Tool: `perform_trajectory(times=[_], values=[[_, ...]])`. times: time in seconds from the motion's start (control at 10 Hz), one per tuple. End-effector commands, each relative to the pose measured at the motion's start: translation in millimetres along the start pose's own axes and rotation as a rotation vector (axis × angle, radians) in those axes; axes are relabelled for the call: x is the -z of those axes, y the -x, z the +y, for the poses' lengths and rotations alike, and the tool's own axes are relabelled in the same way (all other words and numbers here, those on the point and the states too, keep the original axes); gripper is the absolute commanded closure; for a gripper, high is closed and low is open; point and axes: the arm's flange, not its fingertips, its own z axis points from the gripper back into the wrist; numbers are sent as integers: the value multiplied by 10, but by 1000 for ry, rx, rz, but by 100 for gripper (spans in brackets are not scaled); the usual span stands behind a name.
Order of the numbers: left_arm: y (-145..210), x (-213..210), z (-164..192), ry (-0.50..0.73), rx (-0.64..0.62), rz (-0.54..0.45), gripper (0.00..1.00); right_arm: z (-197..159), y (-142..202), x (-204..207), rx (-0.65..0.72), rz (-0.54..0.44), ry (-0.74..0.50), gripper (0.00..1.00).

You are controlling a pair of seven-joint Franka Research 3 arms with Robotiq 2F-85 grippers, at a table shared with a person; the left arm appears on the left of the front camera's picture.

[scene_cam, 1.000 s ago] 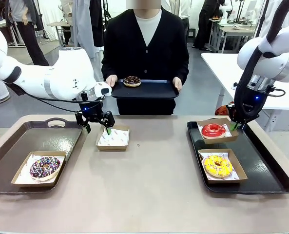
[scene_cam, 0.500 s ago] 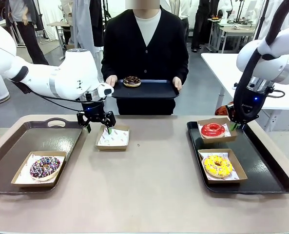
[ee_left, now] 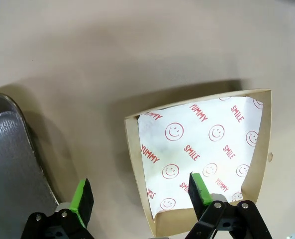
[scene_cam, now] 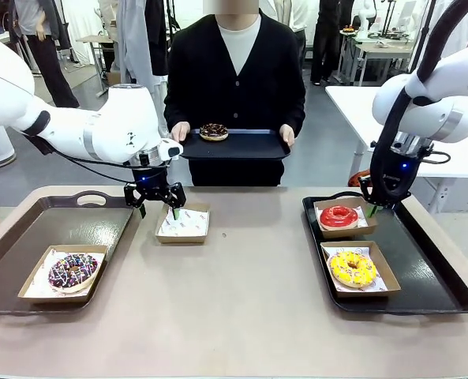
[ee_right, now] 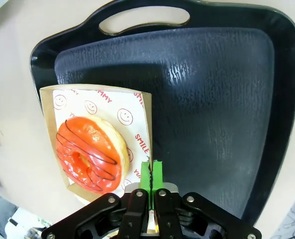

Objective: Individually package the donuts and arrange them on the tray.
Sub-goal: Place the picked Paper togo box on the Handle tray while simultaneously picking up another Paper togo box from the table with the other hand.

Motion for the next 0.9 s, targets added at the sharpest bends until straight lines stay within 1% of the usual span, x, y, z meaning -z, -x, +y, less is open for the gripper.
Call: perform_trajectory(times=[0.0, 0.1, 0.2, 0.3, 0.4, 0.6, 0.7, 0.8], values=[[-104, 30, -30, -14, -31, 13, 0, 61, -26, 12, 17, -16, 33, 99], [-107, 47, -19, -8, -32, 15, 0, 74, -27, 16, 15, -14, 32, 99], [-100, 42, -8, 2, -35, 10, 43, 83, -22, 25, 15, -8, 25, 99], [-112, 49, -6, 8, -35, 12, 58, 72, -27, 39, -8, 2, 24, 100], [-100, 43, 4, 12, -37, 13, 100, 76, -30, 44, -2, 9, 20, 100], [-83, 2, 28, 15, -41, 6, 100, 76, -29, 44, -1, 14, 13, 100], [-75, -17, 35, 14, -44, 4, 85, 78, -25, 40, -1, 17, 10, 100], [-73, -22, 40, 14, -45, 3, 94, 77, -28, 41, -1, 18, 8, 100]])
